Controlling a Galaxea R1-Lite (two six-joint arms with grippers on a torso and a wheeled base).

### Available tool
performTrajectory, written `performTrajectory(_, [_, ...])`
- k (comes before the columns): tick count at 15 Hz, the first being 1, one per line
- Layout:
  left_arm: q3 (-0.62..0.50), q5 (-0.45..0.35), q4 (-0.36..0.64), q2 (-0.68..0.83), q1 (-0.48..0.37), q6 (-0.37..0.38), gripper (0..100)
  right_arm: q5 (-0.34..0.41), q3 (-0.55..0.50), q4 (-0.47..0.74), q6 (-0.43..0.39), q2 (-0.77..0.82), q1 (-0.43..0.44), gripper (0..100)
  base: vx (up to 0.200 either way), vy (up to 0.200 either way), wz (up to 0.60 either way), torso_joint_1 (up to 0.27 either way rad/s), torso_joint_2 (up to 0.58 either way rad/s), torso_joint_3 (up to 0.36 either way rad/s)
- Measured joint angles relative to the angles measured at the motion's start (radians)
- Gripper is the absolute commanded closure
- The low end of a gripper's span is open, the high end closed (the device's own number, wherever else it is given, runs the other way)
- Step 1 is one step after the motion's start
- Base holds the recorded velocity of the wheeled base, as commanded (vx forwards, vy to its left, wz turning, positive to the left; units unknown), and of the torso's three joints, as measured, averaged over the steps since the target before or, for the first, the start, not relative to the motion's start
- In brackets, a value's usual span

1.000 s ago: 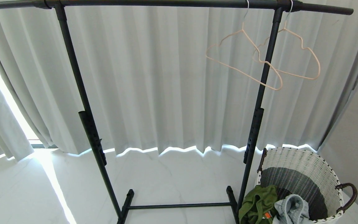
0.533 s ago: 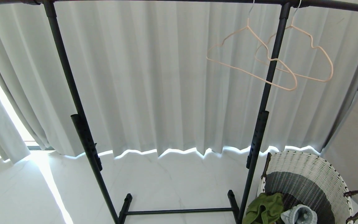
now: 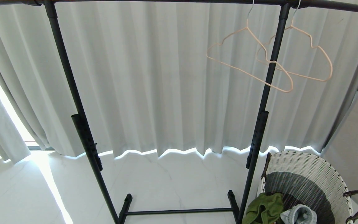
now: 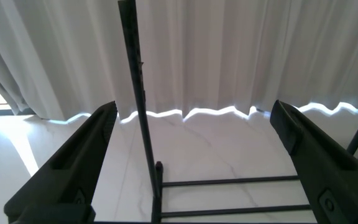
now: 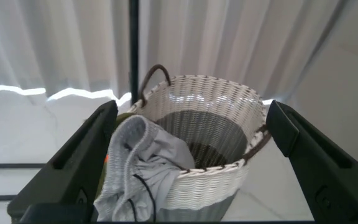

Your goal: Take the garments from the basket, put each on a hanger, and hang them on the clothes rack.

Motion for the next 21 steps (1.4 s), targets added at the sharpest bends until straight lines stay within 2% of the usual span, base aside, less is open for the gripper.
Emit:
performTrajectory(2, [0.000, 0.000, 0.000, 0.000, 0.000, 0.001, 0, 0.034, -0.090, 0.022, 0.018, 0.049, 0.017, 0, 0.000, 0.000, 0.00, 0.000, 0.00, 0.000])
performTrajectory(5, [0.000, 0.000, 0.001, 0.000, 0.000, 0.000, 0, 0.043, -0.200, 0.036, -0.013, 0.272, 0.046, 0, 0.000, 0.000, 0.00, 0.000, 0.00, 0.000])
performTrajectory(8, [0.000, 0.000, 0.001, 0.000, 0.000, -0.003, 0, -0.005, -0.256, 0.027, -0.117, 0.603, 0.054, 0, 0.000, 0.000, 0.00, 0.000, 0.00, 0.000])
performTrajectory(10, [0.000, 0.000, 0.001, 0.000, 0.000, -0.002, 0, -0.028, -0.263, -0.021, -0.213, 0.836, 0.056, 0, 0.000, 0.000, 0.00, 0.000, 0.00, 0.000])
performTrajectory(15, [0.000, 0.000, 0.002, 0.000, 0.000, 0.003, 0, -0.053, -0.222, -0.312, -0.427, 1.340, 0.057, 0, 0.000, 0.000, 0.00, 0.000, 0.00, 0.000])
performTrajectory(19, [0.000, -0.001, 0.003, 0.000, 0.000, 0.003, 0, -0.058, -0.214, -0.556, -0.487, 1.621, 0.058, 0, 0.000, 0.000, 0.00, 0.000, 0.00, 0.000])
performTrajectory(21, [0.000, 0.000, 0.003, 0.000, -0.001, 0.003, 0, -0.065, -0.220, -0.628, -0.491, 1.713, 0.058, 0, 0.000, 0.000, 0.00, 0.000, 0.00, 0.000])
